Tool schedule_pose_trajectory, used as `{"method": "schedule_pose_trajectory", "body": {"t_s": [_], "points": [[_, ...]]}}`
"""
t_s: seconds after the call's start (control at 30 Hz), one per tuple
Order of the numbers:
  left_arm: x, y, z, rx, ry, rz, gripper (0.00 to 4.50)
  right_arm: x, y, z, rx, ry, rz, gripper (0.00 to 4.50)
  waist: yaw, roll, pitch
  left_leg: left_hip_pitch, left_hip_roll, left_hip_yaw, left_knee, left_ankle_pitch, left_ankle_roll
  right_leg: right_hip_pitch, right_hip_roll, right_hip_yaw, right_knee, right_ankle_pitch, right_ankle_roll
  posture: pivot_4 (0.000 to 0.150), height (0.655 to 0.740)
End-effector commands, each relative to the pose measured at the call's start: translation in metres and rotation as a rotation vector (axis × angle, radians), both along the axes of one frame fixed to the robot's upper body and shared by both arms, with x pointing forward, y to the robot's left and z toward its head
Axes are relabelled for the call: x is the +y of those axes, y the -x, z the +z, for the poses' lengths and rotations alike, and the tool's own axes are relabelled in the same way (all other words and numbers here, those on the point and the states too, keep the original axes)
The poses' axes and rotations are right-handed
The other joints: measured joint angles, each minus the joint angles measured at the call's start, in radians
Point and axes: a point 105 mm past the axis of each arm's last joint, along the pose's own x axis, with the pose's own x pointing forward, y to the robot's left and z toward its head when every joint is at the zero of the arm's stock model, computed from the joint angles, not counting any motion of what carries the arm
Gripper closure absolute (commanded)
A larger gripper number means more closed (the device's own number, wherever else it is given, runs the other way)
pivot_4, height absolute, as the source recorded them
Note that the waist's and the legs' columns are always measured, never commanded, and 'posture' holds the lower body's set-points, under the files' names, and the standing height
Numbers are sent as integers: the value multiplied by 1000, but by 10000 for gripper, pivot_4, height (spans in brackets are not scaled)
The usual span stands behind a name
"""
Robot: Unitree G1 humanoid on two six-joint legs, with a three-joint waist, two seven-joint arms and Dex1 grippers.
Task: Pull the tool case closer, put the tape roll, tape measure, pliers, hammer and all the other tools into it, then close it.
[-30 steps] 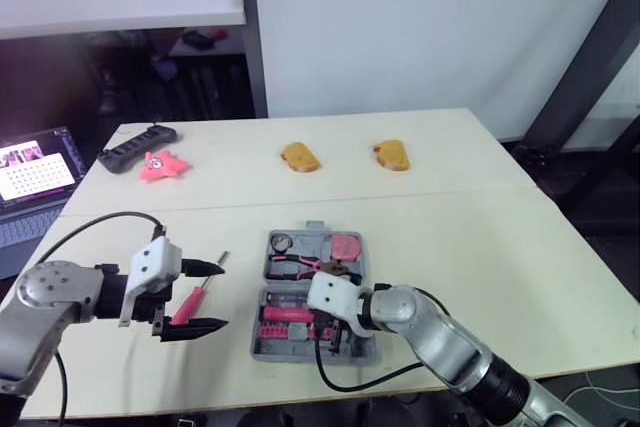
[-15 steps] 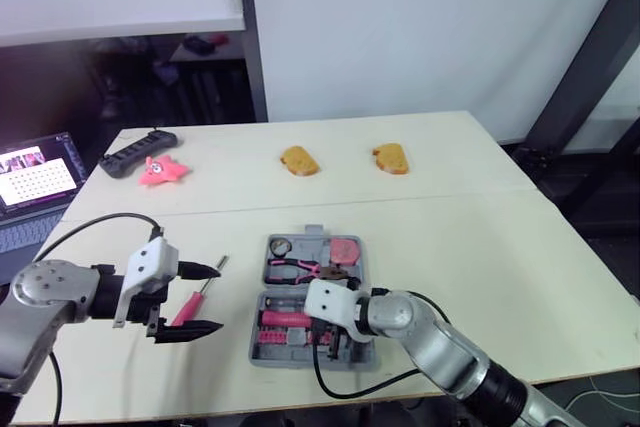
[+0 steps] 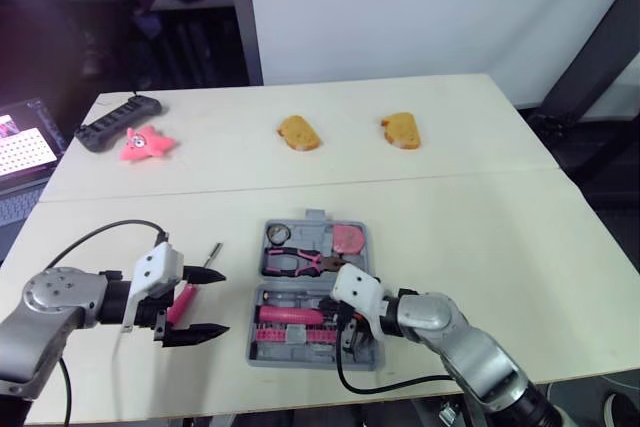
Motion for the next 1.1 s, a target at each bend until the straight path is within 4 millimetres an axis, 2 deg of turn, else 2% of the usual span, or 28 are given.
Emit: {"method": "schedule_pose_trajectory", "body": {"t_s": [0.03, 0.17, 0.4, 0.57, 0.67, 0.73, 0.83, 1.1], "points": [[-2, -1, 3, -20, 8, -5, 0, 8, 11, 1, 33, -27, 44, 44411, 0, 0, 2, 0, 0, 0, 0, 0, 0, 0, 0, 0, 0, 0, 0, 1500, 7400], [-3, -3, 3, -27, 10, -3, 0, 4, 14, -15, 60, 6, 32, 44411, 0, 0, 2, 0, 0, 0, 1, 0, 0, 1, 0, -1, 0, 0, 0, 1500, 7400], [-3, -3, 4, -34, 9, 4, 0, 9, 20, -16, 53, -16, 61, 44411, -1, 0, 2, 1, 0, 0, 1, 0, 0, 2, 1, -2, 1, 0, 0, 1500, 7400], [-3, -4, 6, -39, 11, 5, 0, 16, 13, 10, -33, -113, 62, 44411, -2, 0, 2, 1, 0, 0, 2, 0, 0, 2, 1, -2, 1, 0, 0, 1500, 7400], [-3, -4, 6, -39, 10, 5, 0, 23, 19, 27, -60, -176, 116, 44411, -2, 0, 2, 1, 0, 0, 4, 0, 0, 2, 1, -2, 3, 0, 0, 1500, 7400], [-3, -3, 6, -40, 8, 5, 0, 25, 23, 30, -50, -187, 136, 44411, -2, 0, 2, 1, 0, 0, 6, 0, 0, 2, 1, -2, 5, 0, 0, 1500, 7400], [-3, -3, 6, -40, 9, 7, 0, 26, 23, 26, -39, -172, 141, 44411, -1, 0, 2, 1, 0, 0, 14, -1, 2, 5, 1, -2, 7, 1, 0, 1500, 7400], [-2, -1, 7, -39, 7, 13, 0, 16, 7, -3, 26, -86, 32, 44411, 0, 0, 2, 1, 1, 0, 18, -2, 5, 7, 5, -2, 7, 9, -3, 1500, 7400]]}}
